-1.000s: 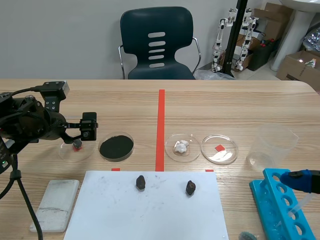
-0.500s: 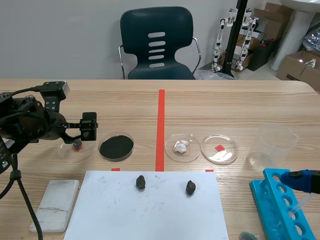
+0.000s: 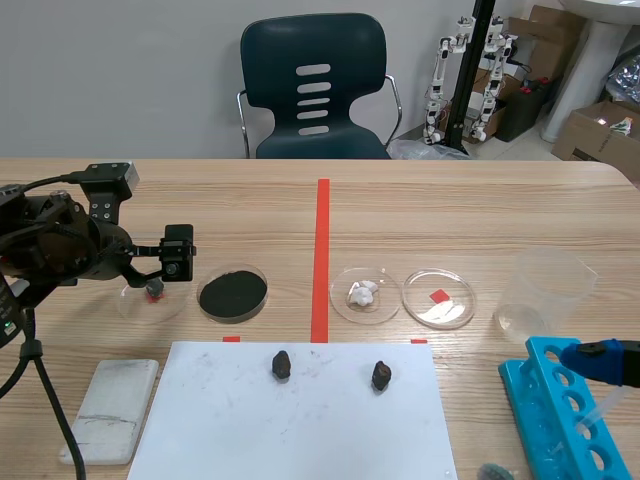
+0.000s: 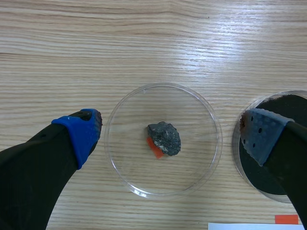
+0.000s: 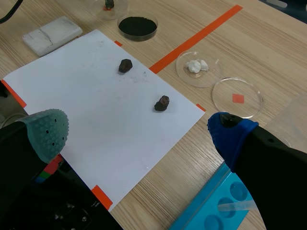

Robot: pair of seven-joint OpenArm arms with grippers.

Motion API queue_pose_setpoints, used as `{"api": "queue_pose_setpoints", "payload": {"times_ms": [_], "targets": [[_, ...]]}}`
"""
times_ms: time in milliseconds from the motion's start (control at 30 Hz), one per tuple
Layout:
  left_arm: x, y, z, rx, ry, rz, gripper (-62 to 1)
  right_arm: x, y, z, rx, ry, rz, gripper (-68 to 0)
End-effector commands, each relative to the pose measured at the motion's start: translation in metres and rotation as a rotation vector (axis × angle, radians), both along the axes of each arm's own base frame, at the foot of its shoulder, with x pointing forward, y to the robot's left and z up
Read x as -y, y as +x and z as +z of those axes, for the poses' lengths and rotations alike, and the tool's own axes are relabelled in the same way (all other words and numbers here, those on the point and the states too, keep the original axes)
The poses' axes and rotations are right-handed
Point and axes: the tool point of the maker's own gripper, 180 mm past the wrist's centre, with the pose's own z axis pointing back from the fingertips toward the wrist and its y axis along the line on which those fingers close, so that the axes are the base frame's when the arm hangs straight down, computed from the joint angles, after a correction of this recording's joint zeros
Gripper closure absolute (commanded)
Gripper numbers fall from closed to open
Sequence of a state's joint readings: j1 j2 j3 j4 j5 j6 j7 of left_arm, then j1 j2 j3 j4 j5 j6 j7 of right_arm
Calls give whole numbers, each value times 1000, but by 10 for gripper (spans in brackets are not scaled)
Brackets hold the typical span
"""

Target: Put the mineral in the empty petri dish

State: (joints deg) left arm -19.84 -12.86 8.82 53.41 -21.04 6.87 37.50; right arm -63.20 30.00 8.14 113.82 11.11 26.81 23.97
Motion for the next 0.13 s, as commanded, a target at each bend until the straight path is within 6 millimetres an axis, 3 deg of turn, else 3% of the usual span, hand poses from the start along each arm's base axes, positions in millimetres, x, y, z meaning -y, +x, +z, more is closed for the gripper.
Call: {"api": "queue_pose_setpoints", "payload": {"times_ms": [0,100], "targets": [[-5,7,10,31,10,2,-608,-1,3,6,21,20,-4,-604],[-5,7,10,31,10,2,-608,-1,3,6,21,20,-4,-604]]}}
